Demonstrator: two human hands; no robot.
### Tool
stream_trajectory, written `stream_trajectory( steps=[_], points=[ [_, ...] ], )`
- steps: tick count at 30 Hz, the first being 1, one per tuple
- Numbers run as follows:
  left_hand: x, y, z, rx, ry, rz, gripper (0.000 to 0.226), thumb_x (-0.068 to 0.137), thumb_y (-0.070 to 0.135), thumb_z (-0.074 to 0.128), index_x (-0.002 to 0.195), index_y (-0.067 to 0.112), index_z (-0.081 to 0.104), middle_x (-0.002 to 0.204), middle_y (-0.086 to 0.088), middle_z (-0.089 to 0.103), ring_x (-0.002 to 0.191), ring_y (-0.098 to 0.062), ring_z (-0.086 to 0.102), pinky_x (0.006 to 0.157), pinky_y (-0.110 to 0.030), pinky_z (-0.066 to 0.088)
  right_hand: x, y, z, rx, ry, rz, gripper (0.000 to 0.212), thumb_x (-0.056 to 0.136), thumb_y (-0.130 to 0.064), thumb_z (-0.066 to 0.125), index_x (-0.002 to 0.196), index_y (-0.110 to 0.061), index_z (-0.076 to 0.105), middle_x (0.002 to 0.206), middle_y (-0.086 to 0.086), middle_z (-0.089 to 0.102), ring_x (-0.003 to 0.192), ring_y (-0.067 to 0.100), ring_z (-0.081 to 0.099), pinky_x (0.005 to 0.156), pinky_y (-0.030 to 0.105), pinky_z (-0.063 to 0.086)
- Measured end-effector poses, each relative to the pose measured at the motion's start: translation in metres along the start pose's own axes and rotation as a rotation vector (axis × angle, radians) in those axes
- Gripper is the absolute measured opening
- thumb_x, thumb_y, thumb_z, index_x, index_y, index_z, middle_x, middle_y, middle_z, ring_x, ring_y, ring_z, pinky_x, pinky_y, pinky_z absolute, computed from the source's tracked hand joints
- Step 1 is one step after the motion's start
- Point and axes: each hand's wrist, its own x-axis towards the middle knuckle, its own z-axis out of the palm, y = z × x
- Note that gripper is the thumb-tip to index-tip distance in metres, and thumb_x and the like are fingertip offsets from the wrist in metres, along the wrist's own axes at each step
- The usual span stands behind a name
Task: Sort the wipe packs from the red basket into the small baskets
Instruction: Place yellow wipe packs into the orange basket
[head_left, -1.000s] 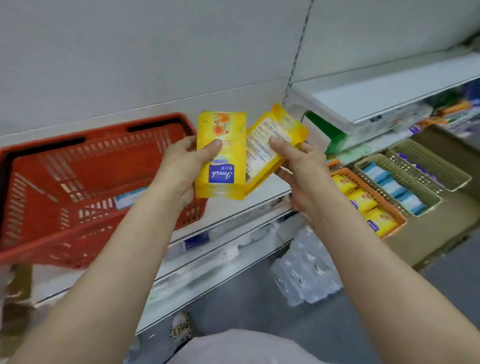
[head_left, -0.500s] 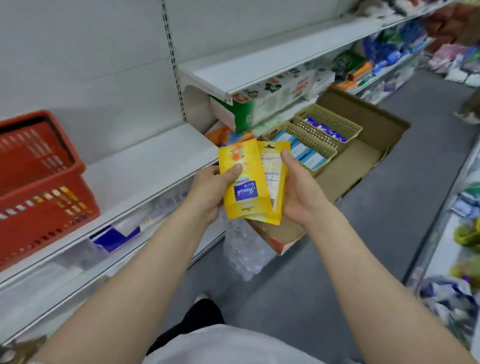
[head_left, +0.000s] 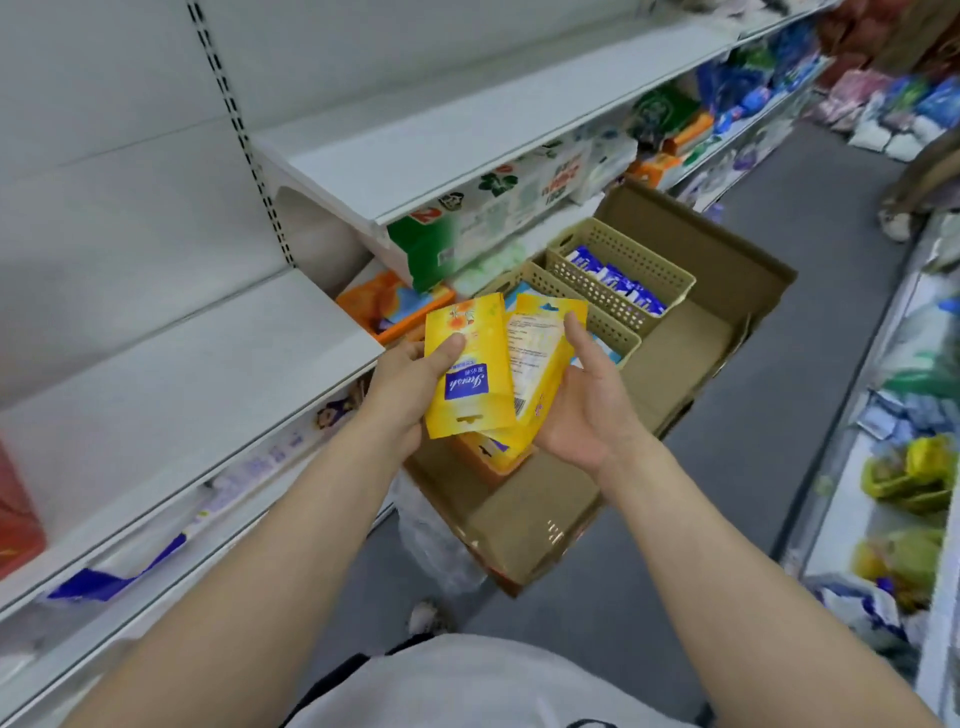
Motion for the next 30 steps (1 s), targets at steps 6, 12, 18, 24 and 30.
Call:
stream_trajectory(
  steps=[6, 12, 18, 24, 30],
  points=[
    [0.042, -0.006, 0.003, -0.009, 0.028, -0.076, 0.023, 0.086, 0.029, 0.074, 0.105, 0.019, 0.066, 0.095, -0.006, 0.077, 0.083, -0.023, 0.075, 0.074, -0.043, 0.061, 0.043, -0.026, -0.017, -0.032, 0.185, 0.132, 0.067, 0.088, -0.066, 0.051, 0.131, -0.015, 0.062, 0.132, 0.018, 0.062, 0.119, 0.038, 0.061, 0.094, 0.054, 0.052],
    [0.063, -0.013, 0.001, -0.013, 0.173, -0.087, 0.049, 0.083, 0.033, 0.076, 0.126, 0.018, 0.058, 0.103, -0.005, 0.075, 0.085, -0.022, 0.074, 0.079, -0.045, 0.06, 0.071, -0.036, -0.041, -0.272, 0.226, 0.254, 0.088, 0.069, -0.071, 0.069, 0.137, -0.018, 0.054, 0.124, 0.015, 0.067, 0.108, 0.033, 0.068, 0.08, 0.047, 0.059],
    [0.074, -0.015, 0.003, -0.106, 0.371, -0.031, 0.038, 0.085, 0.03, 0.075, 0.119, 0.02, 0.061, 0.097, -0.001, 0.075, 0.077, -0.017, 0.075, 0.06, -0.032, 0.059, 0.112, -0.072, -0.071, -0.568, 0.262, 0.354, 0.065, 0.068, -0.059, 0.074, 0.113, -0.011, 0.067, 0.096, 0.013, 0.075, 0.082, 0.026, 0.074, 0.066, 0.038, 0.059],
    [0.081, -0.024, 0.02, -0.253, 0.585, 0.009, 0.043, 0.084, 0.01, 0.073, 0.123, 0.019, 0.059, 0.102, -0.004, 0.074, 0.079, -0.02, 0.074, 0.065, -0.035, 0.06, 0.151, -0.125, -0.096, -0.783, 0.107, 0.424, 0.05, 0.082, -0.013, 0.074, 0.129, -0.008, 0.056, 0.114, 0.014, 0.072, 0.103, 0.028, 0.07, 0.084, 0.041, 0.058],
    [0.07, -0.049, 0.021, -0.355, 0.707, 0.015, 0.058, 0.08, 0.011, 0.076, 0.133, 0.02, 0.055, 0.11, -0.008, 0.073, 0.087, -0.025, 0.074, 0.064, -0.038, 0.06, 0.192, -0.155, -0.119, -1.117, 0.015, 0.447, 0.043, 0.079, -0.014, 0.08, 0.118, -0.021, 0.064, 0.106, 0.013, 0.074, 0.093, 0.028, 0.072, 0.077, 0.038, 0.058]
  ],
)
